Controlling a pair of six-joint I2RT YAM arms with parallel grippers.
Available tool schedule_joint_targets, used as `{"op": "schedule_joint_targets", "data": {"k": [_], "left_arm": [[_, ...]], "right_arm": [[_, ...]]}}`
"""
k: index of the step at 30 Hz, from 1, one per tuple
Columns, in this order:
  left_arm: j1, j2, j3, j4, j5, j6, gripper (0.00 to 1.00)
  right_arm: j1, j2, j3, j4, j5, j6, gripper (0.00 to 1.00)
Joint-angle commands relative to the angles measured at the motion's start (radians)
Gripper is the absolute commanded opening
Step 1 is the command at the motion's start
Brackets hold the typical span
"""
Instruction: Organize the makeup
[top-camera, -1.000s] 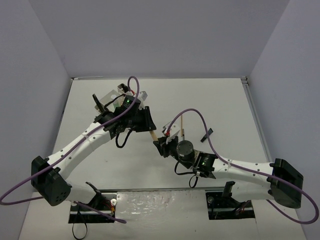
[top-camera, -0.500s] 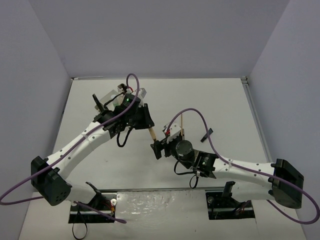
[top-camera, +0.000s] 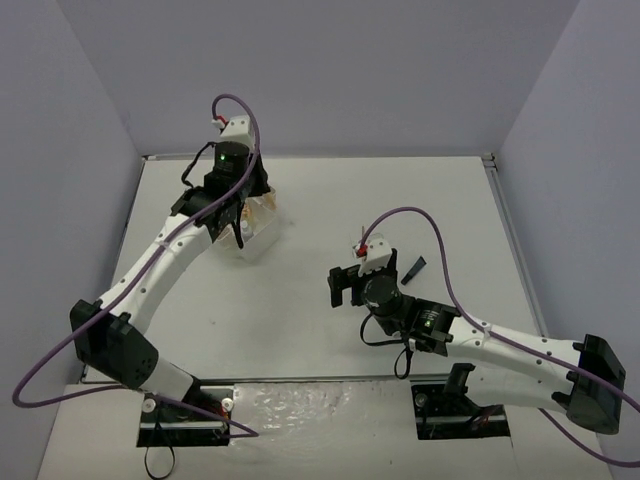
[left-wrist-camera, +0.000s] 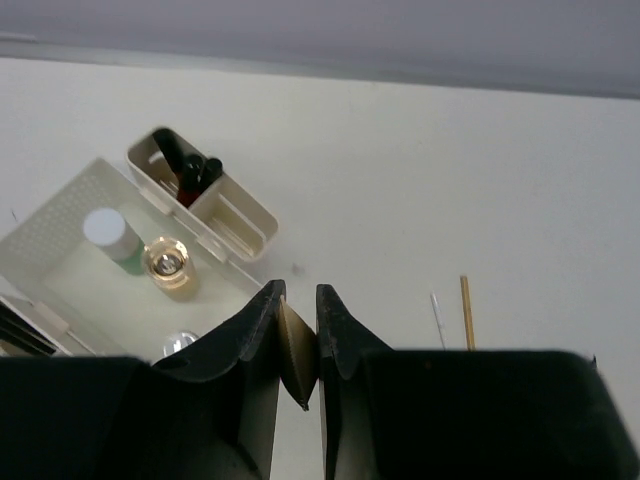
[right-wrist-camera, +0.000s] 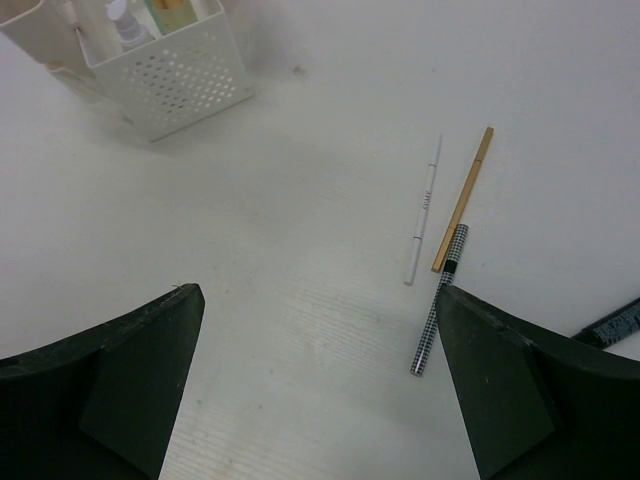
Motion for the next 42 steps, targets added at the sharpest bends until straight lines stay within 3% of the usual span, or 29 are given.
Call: {"op": "schedule_joint_targets", "data": {"k": [1, 11, 23, 31, 42], "left_arm": [[0.069, 0.101, 0.133, 0.19, -0.035, 0.118, 0.0], [0.121, 0.285, 0.249, 0.243, -0.015, 0.183, 0.0], [0.123, 0.354, 0.142, 0.408, -0.024, 0.244, 0.0], [0.123, 0.384, 0.109, 0.419, -0.031, 0.257, 0.03], [0.124, 0.329, 0.08, 0.414, -0.042, 0.236, 0.4]], "right_arm": [[-0.047, -0.069, -0.006, -0.037, 0.03, 0.068, 0.98], [-0.105, -0.117, -0.025, -0.093, 0.022, 0.067, 0.98], [-0.124, -0.124, -0.03, -0.138, 0.035, 0.104, 0.98], [-0.132, -0.15, -0.029, -0.186, 0.068, 0.136, 0.98], [-0.249, -0.133, 0.009, -0.392, 0.119, 0.319, 0.97]]}}
